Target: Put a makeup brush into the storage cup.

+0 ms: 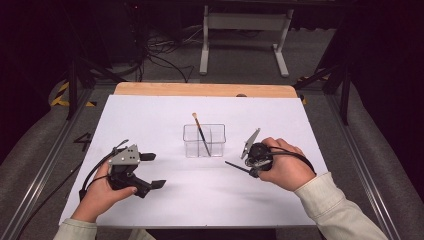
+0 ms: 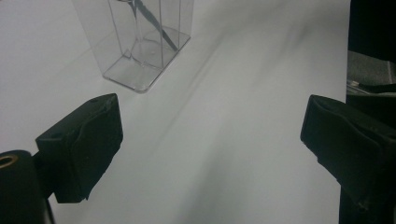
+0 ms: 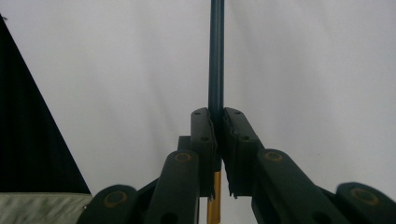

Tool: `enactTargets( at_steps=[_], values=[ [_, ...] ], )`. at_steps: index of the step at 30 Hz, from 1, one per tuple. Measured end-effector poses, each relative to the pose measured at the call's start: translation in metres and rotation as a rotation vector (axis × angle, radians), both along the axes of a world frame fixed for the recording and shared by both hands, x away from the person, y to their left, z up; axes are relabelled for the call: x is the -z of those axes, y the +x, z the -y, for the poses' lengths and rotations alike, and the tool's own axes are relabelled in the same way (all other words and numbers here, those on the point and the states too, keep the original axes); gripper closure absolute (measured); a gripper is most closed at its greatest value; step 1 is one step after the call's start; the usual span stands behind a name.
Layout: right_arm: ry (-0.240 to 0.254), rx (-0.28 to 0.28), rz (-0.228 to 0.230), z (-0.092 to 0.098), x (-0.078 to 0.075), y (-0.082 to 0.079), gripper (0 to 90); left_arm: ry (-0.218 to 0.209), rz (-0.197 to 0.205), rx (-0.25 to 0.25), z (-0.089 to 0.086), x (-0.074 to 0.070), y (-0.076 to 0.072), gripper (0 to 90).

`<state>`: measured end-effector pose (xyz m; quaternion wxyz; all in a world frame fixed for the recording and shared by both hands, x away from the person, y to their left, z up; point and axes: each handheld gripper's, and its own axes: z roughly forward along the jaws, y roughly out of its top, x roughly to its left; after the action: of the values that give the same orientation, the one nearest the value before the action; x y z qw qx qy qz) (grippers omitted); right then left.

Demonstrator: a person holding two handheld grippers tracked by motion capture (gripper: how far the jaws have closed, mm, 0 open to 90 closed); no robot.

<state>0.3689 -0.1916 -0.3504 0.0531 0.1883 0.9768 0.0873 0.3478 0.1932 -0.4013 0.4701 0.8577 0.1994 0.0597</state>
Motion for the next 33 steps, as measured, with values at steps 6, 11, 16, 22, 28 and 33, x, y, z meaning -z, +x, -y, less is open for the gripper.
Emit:
enactTargets(
  at_steps=[6,11,16,22,28,33],
  values=[
    [0.019,-0.063,0.007,-0.011,-0.005,-0.003,83.4,-0.006,0.005,0.019,0.006,-0.003,0.000,7.2],
    [0.017,-0.126,0.009,-0.025,-0.008,-0.007,83.4,-0.011,0.011,0.035,0.010,-0.006,-0.001,8.2],
    [0.045,-0.163,-0.007,-0.037,-0.010,-0.010,83.4,-0.039,0.021,0.056,0.015,-0.011,-0.002,9.3],
    [0.038,-0.241,-0.025,-0.054,-0.009,-0.016,83.5,-0.060,0.022,0.084,0.021,-0.015,-0.003,12.2],
    [0.032,-0.278,-0.023,-0.067,-0.008,-0.019,83.5,-0.059,0.028,0.111,0.029,-0.019,-0.005,15.4],
    [0.030,-0.310,-0.027,-0.077,-0.006,-0.023,83.5,-0.064,0.029,0.130,0.039,-0.022,-0.005,17.6]
  ],
)
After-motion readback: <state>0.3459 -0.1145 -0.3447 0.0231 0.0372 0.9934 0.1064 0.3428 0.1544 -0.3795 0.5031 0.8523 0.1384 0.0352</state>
